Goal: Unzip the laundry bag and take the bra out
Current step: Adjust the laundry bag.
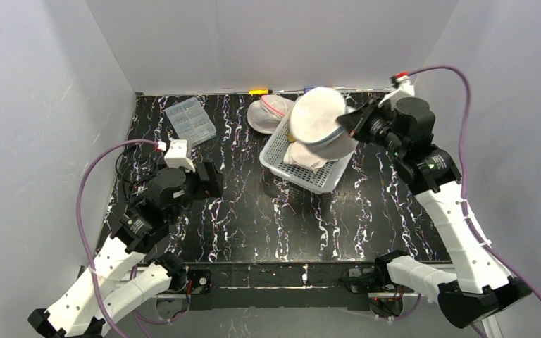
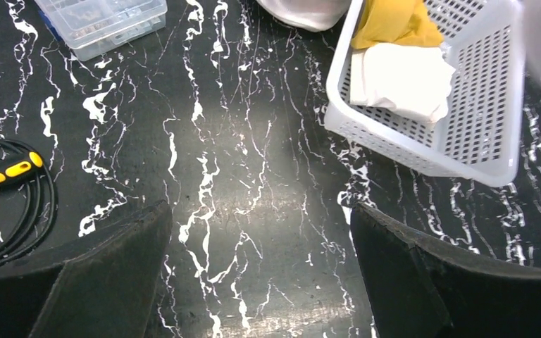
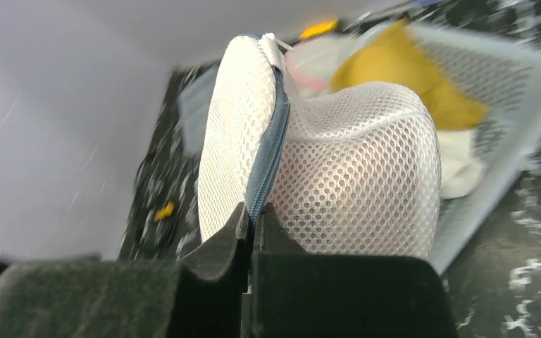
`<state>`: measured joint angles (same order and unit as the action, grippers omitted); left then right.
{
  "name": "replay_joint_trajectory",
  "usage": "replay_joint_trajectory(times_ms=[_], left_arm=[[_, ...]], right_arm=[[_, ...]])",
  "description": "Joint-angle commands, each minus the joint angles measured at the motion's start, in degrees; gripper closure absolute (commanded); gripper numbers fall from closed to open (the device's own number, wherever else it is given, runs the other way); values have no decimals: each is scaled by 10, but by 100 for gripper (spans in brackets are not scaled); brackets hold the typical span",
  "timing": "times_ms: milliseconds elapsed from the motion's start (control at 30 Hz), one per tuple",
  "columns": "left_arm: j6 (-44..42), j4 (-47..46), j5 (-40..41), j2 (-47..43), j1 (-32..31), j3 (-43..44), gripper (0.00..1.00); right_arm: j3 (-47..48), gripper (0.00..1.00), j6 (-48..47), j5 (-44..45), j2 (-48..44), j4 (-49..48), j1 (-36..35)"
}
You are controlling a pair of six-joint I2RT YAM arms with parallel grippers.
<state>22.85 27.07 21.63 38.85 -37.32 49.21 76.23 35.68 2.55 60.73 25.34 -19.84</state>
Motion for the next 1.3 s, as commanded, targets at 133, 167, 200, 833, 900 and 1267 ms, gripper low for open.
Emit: replay_joint_trajectory(times_ms=[133,167,200,833,900,1267], left_arm=[[88,39,-103,-93,-4,-10,2],[96,38,-136,-106,-4,-17,2],[103,35,-161,-119,-4,-25,2],[184,-50,-329,-134,-5,-208,2],[191,-84,-343,-107,-6,-222,4],[153,-241,-422,21,-15,-235,7]], right_arm=[[-86,99,-19,-267,-58,-46,-125],[-109,99,-13,-280,-64,-67,-139],[-126,99,-9,-285,-68,-83,-153],[-426,99,-14,-241,-132,-193,-233],[-438,99,-13,-246,-140,-194,-233],[-480,99,-14,-278,-156,-193,-232]])
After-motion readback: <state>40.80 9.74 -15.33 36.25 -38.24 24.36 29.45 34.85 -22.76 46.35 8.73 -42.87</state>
